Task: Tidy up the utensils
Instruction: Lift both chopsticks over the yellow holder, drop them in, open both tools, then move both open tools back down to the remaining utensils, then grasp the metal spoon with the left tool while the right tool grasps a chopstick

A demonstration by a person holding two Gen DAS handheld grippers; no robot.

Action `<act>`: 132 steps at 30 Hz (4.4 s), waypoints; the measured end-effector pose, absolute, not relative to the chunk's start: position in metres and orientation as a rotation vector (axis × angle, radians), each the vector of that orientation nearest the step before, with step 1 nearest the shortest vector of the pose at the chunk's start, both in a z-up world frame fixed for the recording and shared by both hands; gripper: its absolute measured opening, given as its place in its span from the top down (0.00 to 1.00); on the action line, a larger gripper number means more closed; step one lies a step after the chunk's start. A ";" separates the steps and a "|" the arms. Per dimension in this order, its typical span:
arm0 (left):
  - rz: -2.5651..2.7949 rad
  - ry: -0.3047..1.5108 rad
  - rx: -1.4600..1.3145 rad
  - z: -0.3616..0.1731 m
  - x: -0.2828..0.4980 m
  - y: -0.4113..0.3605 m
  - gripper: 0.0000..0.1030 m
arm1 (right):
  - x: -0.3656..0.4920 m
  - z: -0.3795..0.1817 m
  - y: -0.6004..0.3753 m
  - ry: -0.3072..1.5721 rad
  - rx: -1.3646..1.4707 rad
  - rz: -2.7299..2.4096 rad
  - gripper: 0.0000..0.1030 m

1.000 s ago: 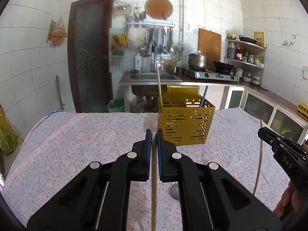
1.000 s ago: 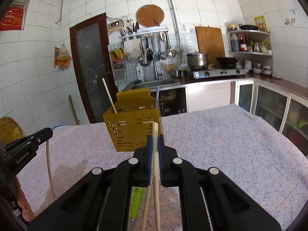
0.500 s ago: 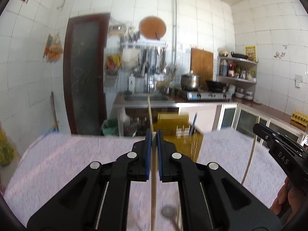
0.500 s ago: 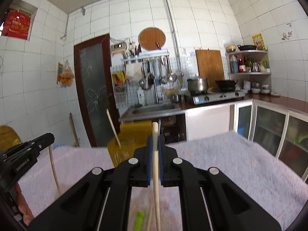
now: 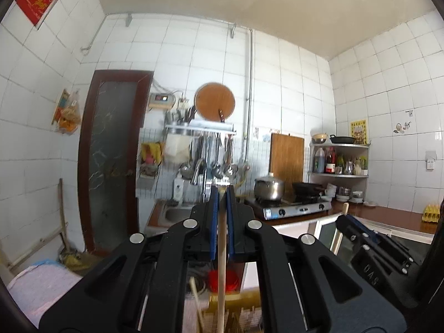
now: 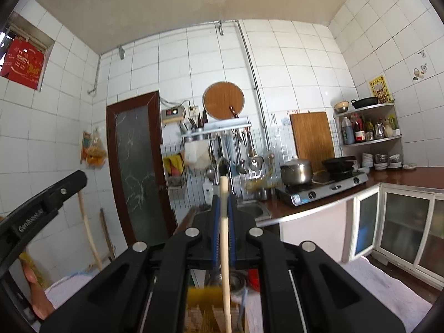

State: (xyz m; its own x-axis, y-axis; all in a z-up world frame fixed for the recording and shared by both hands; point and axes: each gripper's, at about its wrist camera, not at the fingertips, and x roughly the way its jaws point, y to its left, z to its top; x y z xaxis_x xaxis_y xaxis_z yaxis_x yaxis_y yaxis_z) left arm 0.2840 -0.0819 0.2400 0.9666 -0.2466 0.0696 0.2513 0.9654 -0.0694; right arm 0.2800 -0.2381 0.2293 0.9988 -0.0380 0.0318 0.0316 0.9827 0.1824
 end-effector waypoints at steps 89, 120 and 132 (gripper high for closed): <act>-0.080 0.855 -0.037 -0.032 0.239 -0.025 0.05 | 0.221 -0.023 -0.211 0.904 0.085 -0.012 0.93; -0.132 0.995 0.049 -0.056 0.250 -0.092 0.53 | 0.215 -0.024 -0.249 0.908 0.113 -0.034 0.94; -0.165 0.934 0.043 -0.036 0.240 -0.085 0.67 | 0.203 -0.006 -0.249 0.846 0.151 -0.029 0.94</act>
